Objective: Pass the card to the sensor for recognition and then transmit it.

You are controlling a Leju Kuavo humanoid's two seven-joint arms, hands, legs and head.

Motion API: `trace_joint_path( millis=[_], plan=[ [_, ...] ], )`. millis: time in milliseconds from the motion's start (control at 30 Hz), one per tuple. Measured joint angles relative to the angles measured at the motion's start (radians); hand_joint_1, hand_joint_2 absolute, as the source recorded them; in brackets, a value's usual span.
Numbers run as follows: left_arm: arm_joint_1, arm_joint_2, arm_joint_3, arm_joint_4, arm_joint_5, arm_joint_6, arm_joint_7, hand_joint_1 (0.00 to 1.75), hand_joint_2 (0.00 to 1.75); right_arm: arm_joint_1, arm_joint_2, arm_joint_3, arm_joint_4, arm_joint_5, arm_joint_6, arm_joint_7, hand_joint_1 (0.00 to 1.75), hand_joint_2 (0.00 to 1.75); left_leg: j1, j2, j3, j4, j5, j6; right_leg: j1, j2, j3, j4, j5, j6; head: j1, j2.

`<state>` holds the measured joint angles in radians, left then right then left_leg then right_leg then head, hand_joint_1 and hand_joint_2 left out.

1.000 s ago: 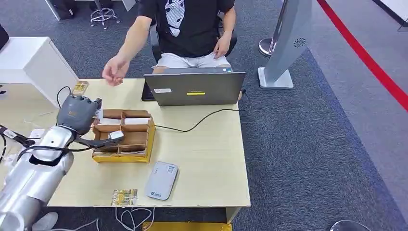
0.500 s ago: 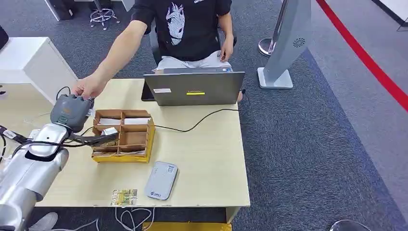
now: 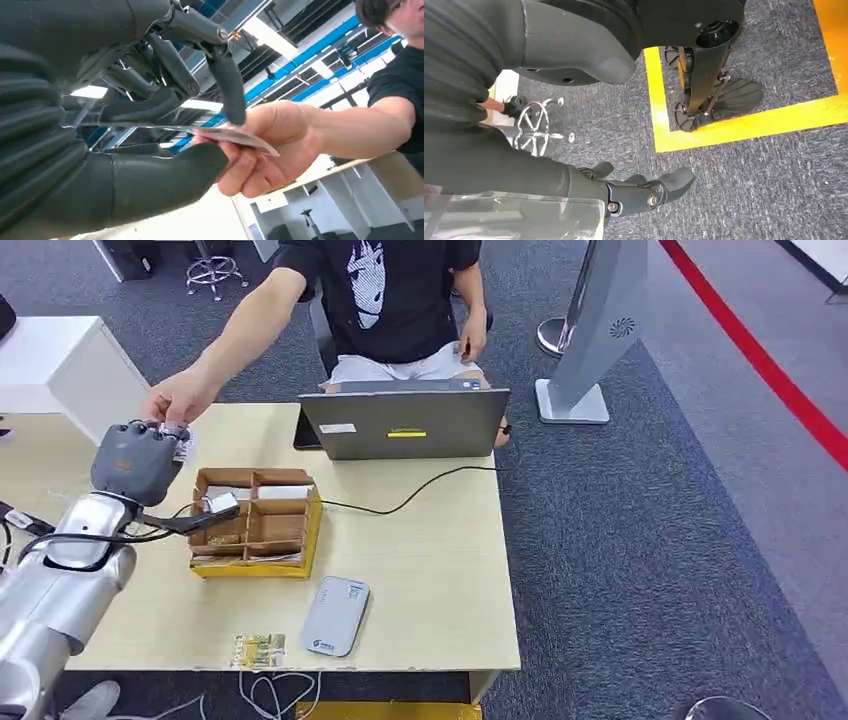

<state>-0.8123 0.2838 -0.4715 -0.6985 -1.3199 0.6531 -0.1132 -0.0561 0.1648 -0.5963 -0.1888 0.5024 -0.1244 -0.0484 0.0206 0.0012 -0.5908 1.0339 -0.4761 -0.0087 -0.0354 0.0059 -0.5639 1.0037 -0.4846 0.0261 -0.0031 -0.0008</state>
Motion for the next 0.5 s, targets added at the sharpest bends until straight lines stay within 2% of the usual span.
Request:
trace_joint_path(
  millis=[167, 400, 500],
  plan=[
    [0.079, 0.005, 0.008, -0.111, 0.012, 0.032, -0.023, 0.00, 1.75, 0.000, 0.000, -0.005, 0.000, 0.000, -0.001, 0.000, 0.00, 1.75, 0.000, 0.000, 0.000, 0.000, 0.000, 0.000, 0.000, 0.000, 0.000, 0.000, 0.000, 0.000, 0.000, 0.000],
    [0.157, 0.017, 0.019, -0.225, 0.021, 0.038, -0.041, 0.00, 1.75, 0.000, 0.000, -0.020, 0.000, -0.006, -0.002, 0.000, 0.00, 1.75, 0.000, 0.000, 0.000, 0.000, 0.000, 0.000, 0.000, 0.000, 0.001, 0.000, 0.000, 0.000, 0.000, 0.000],
    [0.274, 0.019, 0.054, -0.384, 0.023, 0.042, -0.057, 0.00, 1.75, 0.001, 0.000, -0.032, 0.000, -0.022, -0.009, -0.001, 0.00, 1.75, -0.001, 0.002, 0.000, 0.000, -0.001, 0.001, 0.000, 0.001, 0.000, 0.000, 0.000, 0.000, 0.000, 0.000]
  ],
)
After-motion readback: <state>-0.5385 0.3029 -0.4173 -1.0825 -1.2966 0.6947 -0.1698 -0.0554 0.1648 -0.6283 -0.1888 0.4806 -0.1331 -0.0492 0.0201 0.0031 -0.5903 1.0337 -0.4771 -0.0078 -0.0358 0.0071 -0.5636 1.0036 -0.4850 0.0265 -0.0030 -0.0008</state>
